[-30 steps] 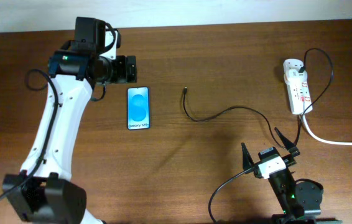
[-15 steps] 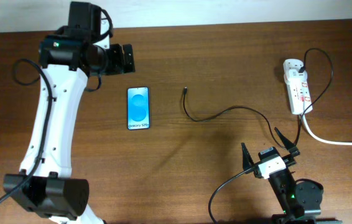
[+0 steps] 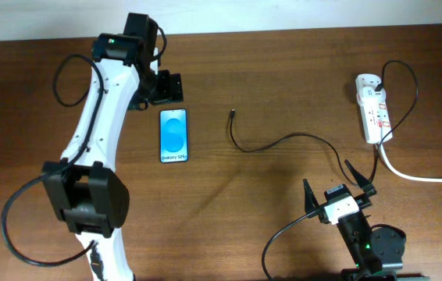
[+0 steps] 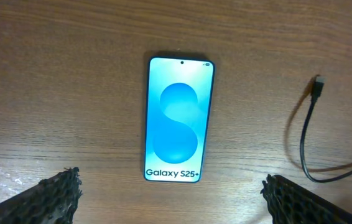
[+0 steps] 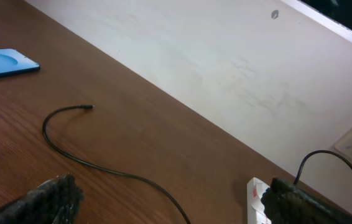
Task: Plug charger to phone and switch on socket
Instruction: 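Move the left gripper over the blue phone, then lower the left gripper and grasp the phone's top edge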
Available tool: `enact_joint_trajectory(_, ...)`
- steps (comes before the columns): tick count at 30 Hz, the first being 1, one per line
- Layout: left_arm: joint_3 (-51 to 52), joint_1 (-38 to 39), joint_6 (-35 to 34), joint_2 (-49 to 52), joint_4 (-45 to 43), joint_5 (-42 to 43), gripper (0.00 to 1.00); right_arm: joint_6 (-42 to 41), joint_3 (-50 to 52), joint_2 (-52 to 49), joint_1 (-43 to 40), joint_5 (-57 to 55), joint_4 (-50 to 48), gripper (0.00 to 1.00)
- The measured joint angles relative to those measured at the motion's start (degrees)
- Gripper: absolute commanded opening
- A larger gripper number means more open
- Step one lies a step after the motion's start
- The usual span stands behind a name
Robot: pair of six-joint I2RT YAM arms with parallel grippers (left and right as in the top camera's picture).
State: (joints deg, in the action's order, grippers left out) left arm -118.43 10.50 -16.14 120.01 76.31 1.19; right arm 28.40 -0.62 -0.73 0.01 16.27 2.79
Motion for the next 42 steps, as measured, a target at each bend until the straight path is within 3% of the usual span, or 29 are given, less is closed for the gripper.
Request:
enact_joint_trajectory(19,0.0,0.5,-0.4,2.6,-3.5,-0.2,0.99,0.0,0.0,0.0,0.0,0.0,0.0,0.98)
enact_joint_trajectory(28,0.0,4.5,-3.5,9.3,-3.0,-0.6,0.99,0.0,0.0,0.0,0.0,0.0,0.0,0.98)
enact_joint_trajectory(42,1.9,4.2,-4.2,14.5,-3.2,-7.4,0.99,0.0,0.0,0.0,0.0,0.0,0.0,0.98)
